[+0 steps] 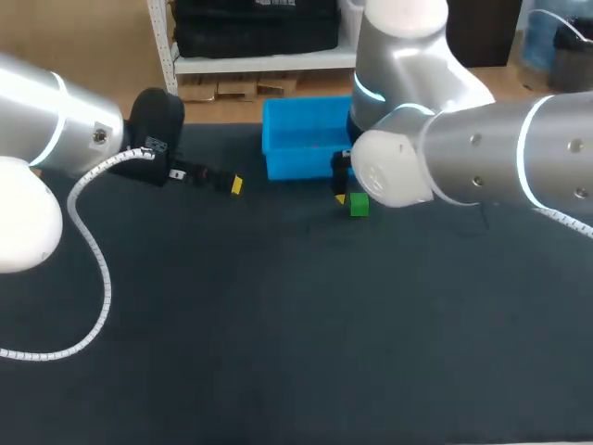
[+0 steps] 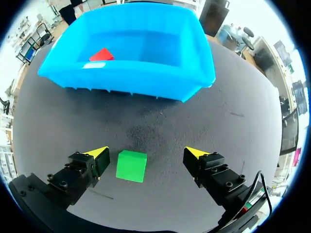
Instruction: Use the left arm to pick the red cube and place it into the blue plastic box first, then use the right arm to grasp the green cube and put it into the same blue plastic box after the first action is fully finished.
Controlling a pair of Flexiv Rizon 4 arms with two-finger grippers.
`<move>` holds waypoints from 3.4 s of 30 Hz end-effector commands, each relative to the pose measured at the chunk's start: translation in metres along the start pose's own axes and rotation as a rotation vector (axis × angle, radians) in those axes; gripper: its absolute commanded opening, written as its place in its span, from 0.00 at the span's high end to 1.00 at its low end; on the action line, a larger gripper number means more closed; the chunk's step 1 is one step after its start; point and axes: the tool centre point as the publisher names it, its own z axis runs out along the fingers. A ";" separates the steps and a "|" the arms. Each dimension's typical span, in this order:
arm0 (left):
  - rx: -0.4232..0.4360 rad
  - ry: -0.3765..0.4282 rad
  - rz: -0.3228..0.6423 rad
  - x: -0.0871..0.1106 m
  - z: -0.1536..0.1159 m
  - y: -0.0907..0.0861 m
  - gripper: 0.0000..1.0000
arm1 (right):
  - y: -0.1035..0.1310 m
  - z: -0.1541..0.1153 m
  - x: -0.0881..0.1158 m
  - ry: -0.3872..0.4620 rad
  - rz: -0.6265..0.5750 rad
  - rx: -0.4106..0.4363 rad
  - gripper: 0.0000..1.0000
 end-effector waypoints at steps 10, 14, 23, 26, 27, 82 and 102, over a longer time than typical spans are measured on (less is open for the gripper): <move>0.007 -0.005 0.002 0.001 0.000 0.002 0.00 | -0.004 0.012 0.008 0.030 0.016 0.012 0.00; 0.007 -0.005 0.002 0.001 0.000 0.002 0.00 | -0.004 0.014 0.010 0.034 0.020 0.009 0.00; 0.007 -0.005 0.002 0.001 0.000 0.002 0.00 | 0.000 0.016 0.011 0.037 0.020 0.012 0.00; 0.007 -0.005 0.002 0.001 0.000 0.002 0.00 | 0.001 0.017 0.010 0.035 0.026 0.008 0.68; 0.007 -0.005 0.002 0.001 0.000 0.002 0.00 | 0.001 0.018 0.010 0.035 0.025 0.009 1.00; 0.007 -0.005 0.002 0.001 0.000 0.002 0.00 | 0.011 -0.133 0.002 -0.455 0.012 -0.207 1.00; 0.007 -0.005 0.002 0.001 0.000 0.002 0.00 | 0.021 -0.127 -0.007 -0.448 -0.010 -0.239 1.00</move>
